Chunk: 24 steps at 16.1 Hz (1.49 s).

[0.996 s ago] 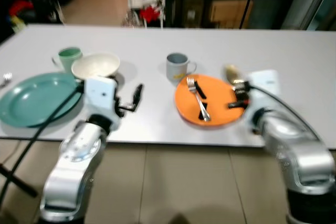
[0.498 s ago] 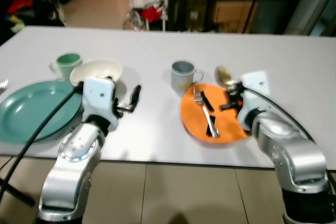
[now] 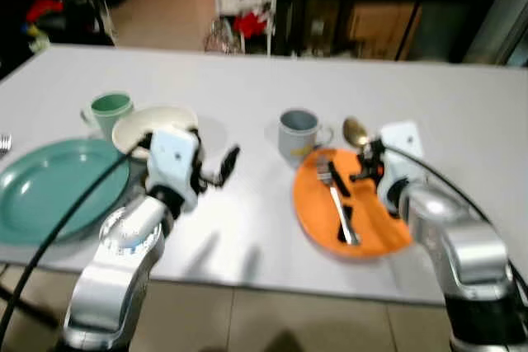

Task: Setting the table

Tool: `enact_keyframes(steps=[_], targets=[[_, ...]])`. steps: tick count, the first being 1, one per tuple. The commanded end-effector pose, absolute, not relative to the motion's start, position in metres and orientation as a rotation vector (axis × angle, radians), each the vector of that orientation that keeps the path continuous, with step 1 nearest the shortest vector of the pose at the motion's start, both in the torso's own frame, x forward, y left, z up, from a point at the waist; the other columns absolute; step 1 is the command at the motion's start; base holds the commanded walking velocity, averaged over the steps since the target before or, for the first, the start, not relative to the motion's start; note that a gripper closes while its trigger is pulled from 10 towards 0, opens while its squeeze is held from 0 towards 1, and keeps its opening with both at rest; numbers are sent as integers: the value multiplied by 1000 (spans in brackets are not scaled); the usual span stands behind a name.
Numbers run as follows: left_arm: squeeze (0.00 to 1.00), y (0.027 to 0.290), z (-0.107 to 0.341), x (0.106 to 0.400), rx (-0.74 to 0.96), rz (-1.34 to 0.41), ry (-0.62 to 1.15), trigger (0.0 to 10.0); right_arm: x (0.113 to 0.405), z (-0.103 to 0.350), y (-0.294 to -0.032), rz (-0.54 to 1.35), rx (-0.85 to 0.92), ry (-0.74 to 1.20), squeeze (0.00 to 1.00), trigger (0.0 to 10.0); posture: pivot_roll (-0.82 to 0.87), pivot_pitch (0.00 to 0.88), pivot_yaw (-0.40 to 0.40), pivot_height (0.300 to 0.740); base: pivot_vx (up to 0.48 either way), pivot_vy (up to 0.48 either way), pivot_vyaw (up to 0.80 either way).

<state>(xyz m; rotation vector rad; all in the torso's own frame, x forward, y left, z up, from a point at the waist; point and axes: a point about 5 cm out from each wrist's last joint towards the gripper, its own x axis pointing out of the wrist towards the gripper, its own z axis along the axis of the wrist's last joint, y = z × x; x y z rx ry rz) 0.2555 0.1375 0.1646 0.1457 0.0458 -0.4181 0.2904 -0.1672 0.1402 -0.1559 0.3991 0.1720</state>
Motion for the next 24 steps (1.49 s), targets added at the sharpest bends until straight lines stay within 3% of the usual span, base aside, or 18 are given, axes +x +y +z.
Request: enact_keyframes(steps=[1,8,16,21,22,23,24], targets=[[0,125,156,253,131,-554,110,10000,294,128,-176,161,-185,411,0,10000,10,0,21,740,0,0,0],[0,114,148,240,145,-995,262,10000,302,87,-185,196,-334,491,0,10000,7,0,38,740,0,0,0],[0,110,151,242,131,-1189,315,10000,314,76,-185,180,-273,460,0,10000,10,0,67,740,0,0,0],[0,112,149,243,147,-1193,333,10000,311,68,-180,192,-261,508,0,10000,10,0,74,740,0,0,0],[0,113,148,243,148,-1193,335,10000,310,67,-179,192,-251,515,251,10000,10,0,75,740,0,0,0],[0,113,148,242,148,-1193,336,10000,310,67,-179,189,-250,517,941,10000,13,0,74,740,0,0,0],[0,113,148,242,149,-1191,336,10000,309,67,-179,185,-247,523,1000,10000,14,0,73,740,0,0,0]])
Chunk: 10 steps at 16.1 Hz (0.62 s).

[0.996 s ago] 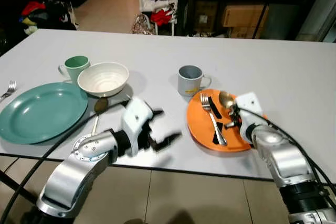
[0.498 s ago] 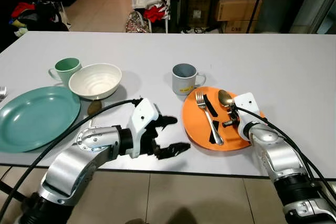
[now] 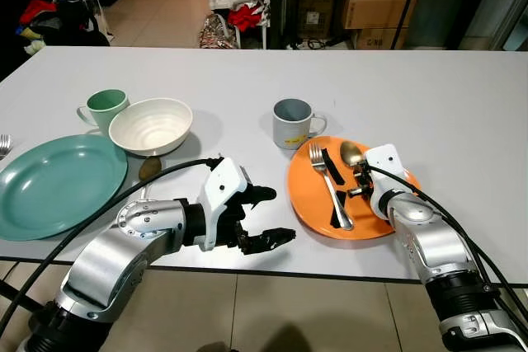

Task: Setting the table

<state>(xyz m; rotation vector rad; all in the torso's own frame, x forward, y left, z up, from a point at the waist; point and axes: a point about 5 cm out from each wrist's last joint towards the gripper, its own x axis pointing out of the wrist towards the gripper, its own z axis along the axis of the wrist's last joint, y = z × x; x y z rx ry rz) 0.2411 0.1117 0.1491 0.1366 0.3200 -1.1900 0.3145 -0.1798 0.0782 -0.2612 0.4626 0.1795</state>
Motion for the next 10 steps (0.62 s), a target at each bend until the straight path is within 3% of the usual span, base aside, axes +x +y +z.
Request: enact_keyframes(steps=[1,5,8,10], targets=[[0,113,149,242,149,-1191,335,10000,308,68,-179,179,-241,520,1000,10000,13,0,73,740,0,0,0],[0,115,156,244,129,-1178,291,10000,301,97,-180,163,-169,409,1000,10000,13,0,77,740,0,0,0],[0,121,174,247,85,-1081,187,10000,277,150,-180,144,-227,209,1000,10000,-7,0,90,740,0,0,0],[0,123,182,248,70,-984,121,10000,265,161,-171,187,-251,132,1000,10000,-9,0,88,740,0,0,800]])
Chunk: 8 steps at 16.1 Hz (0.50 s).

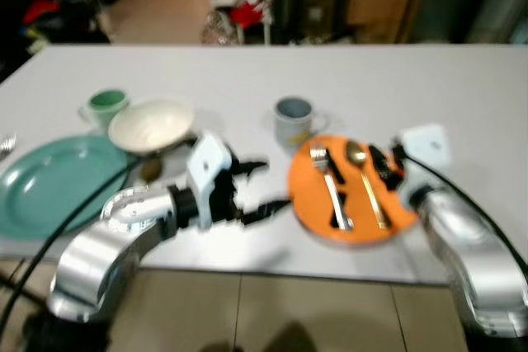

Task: Setting the table

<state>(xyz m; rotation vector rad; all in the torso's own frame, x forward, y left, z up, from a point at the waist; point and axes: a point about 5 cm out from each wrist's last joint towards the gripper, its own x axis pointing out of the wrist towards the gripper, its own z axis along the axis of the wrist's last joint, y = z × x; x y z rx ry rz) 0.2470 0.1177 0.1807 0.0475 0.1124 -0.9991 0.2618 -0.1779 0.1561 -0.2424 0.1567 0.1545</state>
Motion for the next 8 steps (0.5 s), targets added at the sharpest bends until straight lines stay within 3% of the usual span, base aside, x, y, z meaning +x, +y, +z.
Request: enact_keyframes(steps=[1,3,6,8], targets=[[0,127,186,248,60,-878,74,10000,256,168,-161,223,-208,90,1000,10000,-13,0,90,740,0,0,800],[0,141,183,244,20,-641,47,10000,242,178,-146,277,-169,75,1000,10000,-26,0,94,740,0,0,800],[0,161,178,231,31,-303,1,10000,238,178,-145,271,-116,64,1000,10000,-9,0,80,740,0,0,800],[0,167,162,222,27,-193,81,10000,237,180,-144,278,-106,47,1000,10000,-8,0,57,740,0,0,800]])
